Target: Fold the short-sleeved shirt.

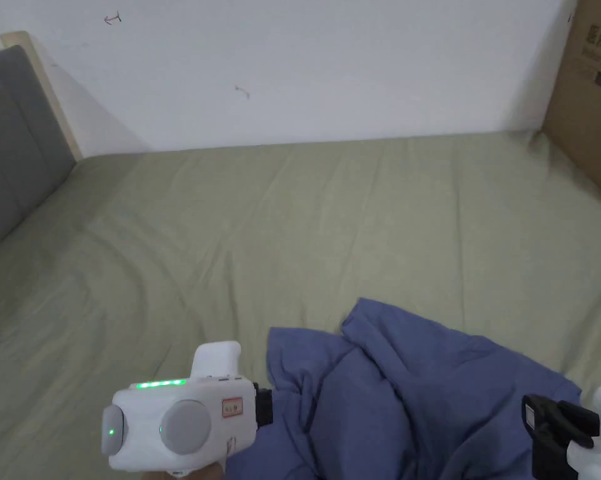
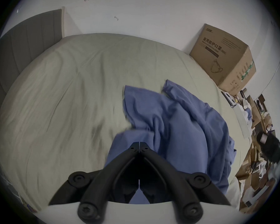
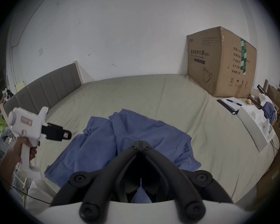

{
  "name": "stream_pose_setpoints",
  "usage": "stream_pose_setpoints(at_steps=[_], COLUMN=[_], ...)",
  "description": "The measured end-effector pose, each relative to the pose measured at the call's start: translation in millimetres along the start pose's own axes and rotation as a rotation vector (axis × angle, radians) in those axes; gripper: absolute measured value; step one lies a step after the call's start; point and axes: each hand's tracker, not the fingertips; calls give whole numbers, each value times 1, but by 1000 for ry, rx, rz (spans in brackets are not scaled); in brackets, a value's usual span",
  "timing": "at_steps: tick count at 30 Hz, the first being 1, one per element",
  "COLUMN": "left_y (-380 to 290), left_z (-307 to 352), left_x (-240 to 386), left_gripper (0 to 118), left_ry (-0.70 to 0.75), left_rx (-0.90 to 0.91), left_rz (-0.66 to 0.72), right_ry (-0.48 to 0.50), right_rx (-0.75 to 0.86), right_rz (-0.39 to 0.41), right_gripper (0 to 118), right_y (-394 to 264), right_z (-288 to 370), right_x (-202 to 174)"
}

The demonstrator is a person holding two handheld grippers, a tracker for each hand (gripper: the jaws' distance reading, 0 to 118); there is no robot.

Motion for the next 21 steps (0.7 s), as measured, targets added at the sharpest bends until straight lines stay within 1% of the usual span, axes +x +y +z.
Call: stream_pose_setpoints(at_steps=[3,5,6,7,8,9,10,12,13,16,17,18,19,20,21], left_y=[29,52,62,71,79,85,90,93,94,86,82,79,77,77,78], left_z=[-21,-36,-46,-56,-66,-83,-96,-118,-126,-153,-155,-155,-151,-149,-149], left_x=[9,14,14,14,14,11,10,4,2,-4,2,5,10,12,14], left_gripper=[0,0,11,39,83,98,98,108,109,109,108,108,107,100,87], left_ry=[-3,26,55,86,111,124,126,121,121,153,158,191,207,206,209], left_rx=[22,37,40,54,55,45,29,18,4,-113,-117,-79,-58,-59,-53], left_rz=[-34,-60,-72,-82,-84,-90,-97,-99,-94,-89,-99,-151,-173,-167,-170], right_ry=[9,11,10,12,13,16,19,21,19,20,22,24,26,25,22], right_rx=[-20,-28,-32,-40,-48,-54,-64,-77,-81,-93,-99,-104,-108,-113,-116], right_rz=[-6,-13,-18,-22,-26,-28,-30,-27,-25,-30,-34,-37,-39,-38,-37], right_gripper=[0,0,0,0,0,0,0,0,0,0,0,0,0,0,0], right_y=[2,4,4,5,4,3,3,4,3,0,-1,-2,-3,-4,-4], right_z=[-18,-29,-35,-41,-47,-53,-58,-65,-69,-77,-80,-82,-84,-84,-85], right_x=[1,1,2,3,5,6,8,8,9,13,14,16,17,17,18])
